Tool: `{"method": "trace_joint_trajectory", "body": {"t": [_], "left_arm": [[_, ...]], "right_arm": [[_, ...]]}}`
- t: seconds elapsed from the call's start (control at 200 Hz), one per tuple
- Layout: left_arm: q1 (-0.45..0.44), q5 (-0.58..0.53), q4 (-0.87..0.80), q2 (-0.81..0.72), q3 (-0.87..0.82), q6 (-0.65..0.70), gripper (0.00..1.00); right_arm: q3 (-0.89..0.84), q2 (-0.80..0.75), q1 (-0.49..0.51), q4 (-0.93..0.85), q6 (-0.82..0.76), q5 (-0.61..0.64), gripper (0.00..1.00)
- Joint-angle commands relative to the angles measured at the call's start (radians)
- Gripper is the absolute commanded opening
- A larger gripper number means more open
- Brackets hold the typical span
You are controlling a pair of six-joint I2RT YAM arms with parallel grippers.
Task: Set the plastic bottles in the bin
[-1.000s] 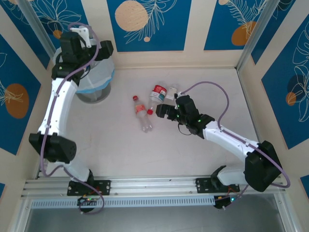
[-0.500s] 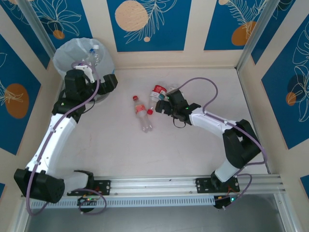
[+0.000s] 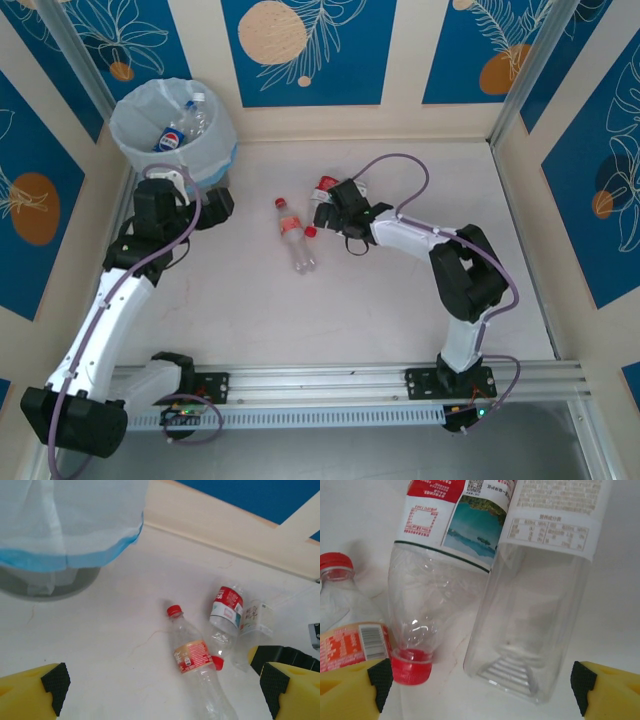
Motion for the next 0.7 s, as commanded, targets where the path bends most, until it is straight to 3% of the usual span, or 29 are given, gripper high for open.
{"method": "trace_joint_trajectory", "body": {"t": [0.0, 0.245, 0.47, 0.695], "left_arm": [[-0.004, -0.005, 0.043, -0.006, -0.031, -0.050, 0.99], [-0.003, -0.013, 0.036, 0.001, -0.034, -0.056, 0.99], [-0.003, -0.026, 0.033, 0.005, -0.043, -0.061, 0.99], [-0.003, -0.017, 0.047, 0.030, -0.041, -0.080, 0.99]], "right_arm": [[0.046, 0.044, 0.000, -0.015, 0.008, 0.064, 0.92], [0.045, 0.061, 0.014, -0.039, 0.013, 0.159, 0.87], [-0.002, 0.040, -0.036, -0.068, -0.029, 0.135, 0.80], [0.009, 0.040, -0.043, -0.089, -0.091, 0.137, 0.80]]}}
